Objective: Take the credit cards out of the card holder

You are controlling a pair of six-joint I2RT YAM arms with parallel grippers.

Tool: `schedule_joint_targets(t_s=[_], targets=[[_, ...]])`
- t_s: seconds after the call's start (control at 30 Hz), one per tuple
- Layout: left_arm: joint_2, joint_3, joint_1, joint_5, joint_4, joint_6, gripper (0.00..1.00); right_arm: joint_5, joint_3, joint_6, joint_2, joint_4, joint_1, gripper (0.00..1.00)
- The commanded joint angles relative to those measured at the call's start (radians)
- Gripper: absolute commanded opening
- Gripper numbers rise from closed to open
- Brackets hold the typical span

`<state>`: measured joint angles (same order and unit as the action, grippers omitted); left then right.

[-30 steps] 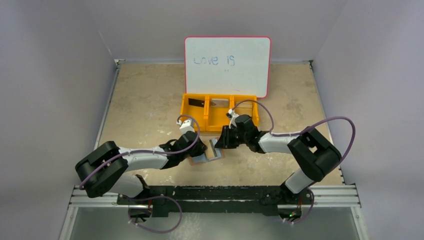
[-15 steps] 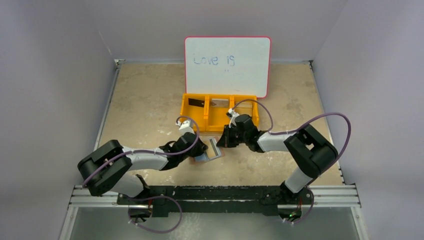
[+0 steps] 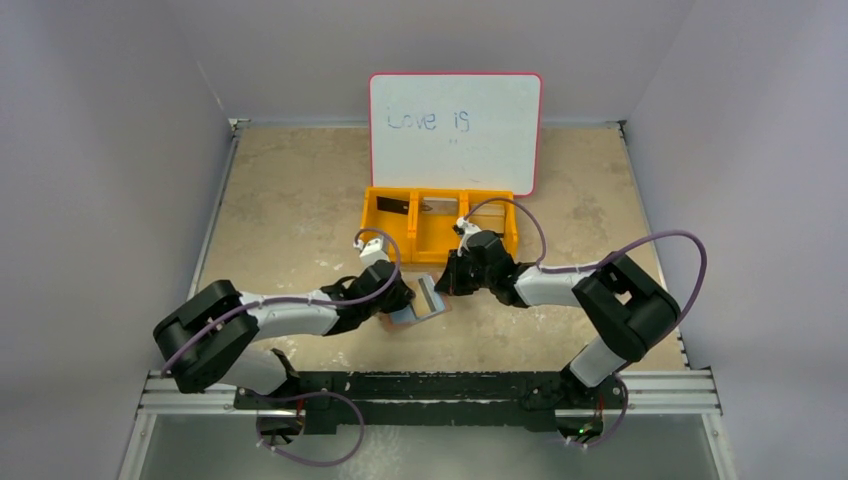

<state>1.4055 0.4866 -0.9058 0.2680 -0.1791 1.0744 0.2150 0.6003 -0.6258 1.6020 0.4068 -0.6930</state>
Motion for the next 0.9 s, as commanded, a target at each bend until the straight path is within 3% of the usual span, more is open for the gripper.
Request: schedule_joint_targets(t_s=[0.0,0.3,0.6,0.67,0.73,0.87], targets=[[-0.008,-0.002,-0.005,0.042,0.183,-0.012,0.0,-0.04,-0.01,0.021,0.011,-0.071,0.001,0.0],[-0.063,-0.002,-0.005,0.074,0.245,0.006,0.0,-0.013,-0.004,0.01,0.007,-0.059,0.001,0.0],[-0.01,-0.037,0.005,-0.003,0.027,0.1,0.08,0.07,0.006,0.018,0.05,0.019,0.001,0.0],[-0.014,-0.058,0.006,0.0,-0.002,0.127,0.14,0.072,0.008,0.017,0.046,0.015,0.001,0.0],[-0.031,-0.079,0.006,0.011,-0.011,0.147,0.19,0.072,0.009,0.016,0.043,0.011,0.001,0.0],[-0.068,-0.085,0.005,0.04,0.031,0.149,0.19,0.074,0.017,0.015,0.047,0.011,0.001,0.0]])
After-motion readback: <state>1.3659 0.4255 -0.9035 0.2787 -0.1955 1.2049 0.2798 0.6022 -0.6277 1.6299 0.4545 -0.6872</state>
